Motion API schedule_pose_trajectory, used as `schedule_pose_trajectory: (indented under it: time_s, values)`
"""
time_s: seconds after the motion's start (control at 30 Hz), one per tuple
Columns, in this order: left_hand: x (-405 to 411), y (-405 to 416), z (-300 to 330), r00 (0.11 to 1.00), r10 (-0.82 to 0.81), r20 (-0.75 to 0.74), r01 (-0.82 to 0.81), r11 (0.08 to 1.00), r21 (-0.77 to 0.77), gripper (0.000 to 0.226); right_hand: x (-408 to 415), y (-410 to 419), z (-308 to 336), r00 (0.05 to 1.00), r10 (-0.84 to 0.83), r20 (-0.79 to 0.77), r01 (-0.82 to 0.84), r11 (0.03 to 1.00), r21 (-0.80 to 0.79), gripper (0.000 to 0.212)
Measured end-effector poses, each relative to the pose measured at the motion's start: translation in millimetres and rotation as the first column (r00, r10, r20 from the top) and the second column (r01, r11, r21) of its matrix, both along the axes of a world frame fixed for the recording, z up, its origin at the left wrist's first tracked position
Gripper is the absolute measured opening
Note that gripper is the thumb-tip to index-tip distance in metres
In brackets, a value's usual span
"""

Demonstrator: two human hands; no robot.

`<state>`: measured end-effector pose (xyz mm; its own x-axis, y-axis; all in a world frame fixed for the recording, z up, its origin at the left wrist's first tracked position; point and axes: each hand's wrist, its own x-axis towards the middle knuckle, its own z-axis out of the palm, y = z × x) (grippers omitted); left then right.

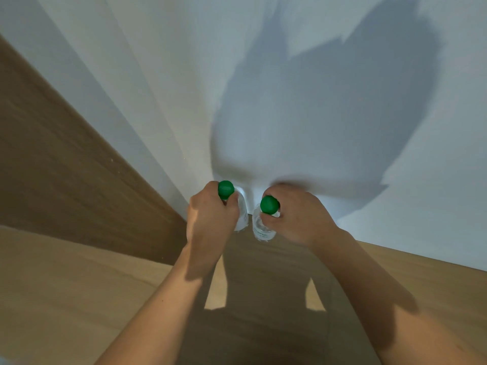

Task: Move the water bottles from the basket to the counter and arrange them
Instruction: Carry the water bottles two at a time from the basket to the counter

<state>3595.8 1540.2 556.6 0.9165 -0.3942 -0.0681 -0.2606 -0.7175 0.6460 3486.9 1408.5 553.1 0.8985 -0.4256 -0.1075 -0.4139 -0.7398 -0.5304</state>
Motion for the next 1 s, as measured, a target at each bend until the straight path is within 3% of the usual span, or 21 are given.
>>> schedule_pose_trajectory:
  time_s: [0.6,1.0]
  values:
    - [3.5,-0.9,-1.8,0.998,-0.057,0.014,0.057,0.998,0.016,0.022,-12.4,-4.2,0.6,0.998,-0.024,-0.049,0.023,1.000,-0.011,0.016]
    - [7.4,-3.5,-2.9,0.996,-0.086,0.009,0.084,0.985,0.149,0.024,-45.7,-2.3,5.0,0.988,-0.082,-0.131,0.078,0.996,-0.032,0.016]
